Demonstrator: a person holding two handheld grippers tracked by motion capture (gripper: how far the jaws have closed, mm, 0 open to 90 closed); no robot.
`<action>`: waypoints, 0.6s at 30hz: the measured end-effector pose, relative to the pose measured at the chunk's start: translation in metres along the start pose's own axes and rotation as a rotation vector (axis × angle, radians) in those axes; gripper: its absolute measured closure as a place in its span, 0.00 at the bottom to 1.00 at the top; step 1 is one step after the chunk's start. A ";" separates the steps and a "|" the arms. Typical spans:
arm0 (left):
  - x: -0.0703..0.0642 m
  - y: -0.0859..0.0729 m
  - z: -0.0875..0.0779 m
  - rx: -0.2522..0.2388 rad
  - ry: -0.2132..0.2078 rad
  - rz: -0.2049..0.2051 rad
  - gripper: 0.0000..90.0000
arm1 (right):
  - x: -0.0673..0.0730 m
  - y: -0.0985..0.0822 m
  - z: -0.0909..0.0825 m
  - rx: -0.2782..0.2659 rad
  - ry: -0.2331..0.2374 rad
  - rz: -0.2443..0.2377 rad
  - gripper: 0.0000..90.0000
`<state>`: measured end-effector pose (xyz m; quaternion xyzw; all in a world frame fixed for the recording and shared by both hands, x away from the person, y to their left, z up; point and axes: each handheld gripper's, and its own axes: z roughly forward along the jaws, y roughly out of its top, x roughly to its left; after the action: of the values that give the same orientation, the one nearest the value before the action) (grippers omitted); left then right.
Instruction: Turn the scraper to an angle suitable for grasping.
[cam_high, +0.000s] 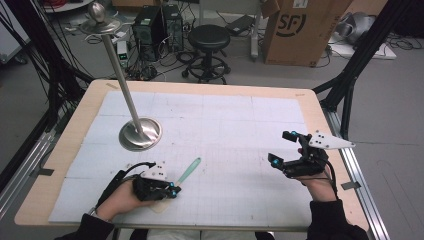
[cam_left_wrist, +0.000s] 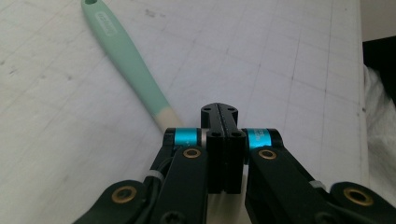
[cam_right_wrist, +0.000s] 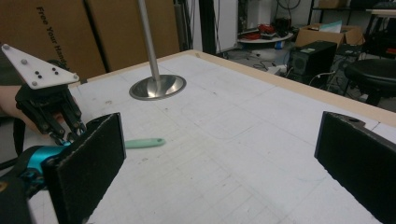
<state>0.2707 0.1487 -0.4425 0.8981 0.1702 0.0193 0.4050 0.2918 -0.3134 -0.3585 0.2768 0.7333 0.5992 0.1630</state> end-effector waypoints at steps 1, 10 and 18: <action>0.002 -0.002 -0.004 0.011 0.011 0.010 1.00 | 0.000 0.000 0.000 0.002 0.001 0.002 0.01; 0.028 -0.032 -0.041 0.008 -0.006 -0.082 1.00 | 0.000 -0.001 0.001 0.007 0.001 0.007 0.01; 0.040 -0.023 -0.052 -0.109 0.139 -0.214 1.00 | 0.000 0.000 0.002 0.001 0.008 0.009 0.01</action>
<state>0.2932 0.2131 -0.4283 0.8481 0.2912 0.0473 0.4401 0.2925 -0.3117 -0.3589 0.2778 0.7331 0.6005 0.1571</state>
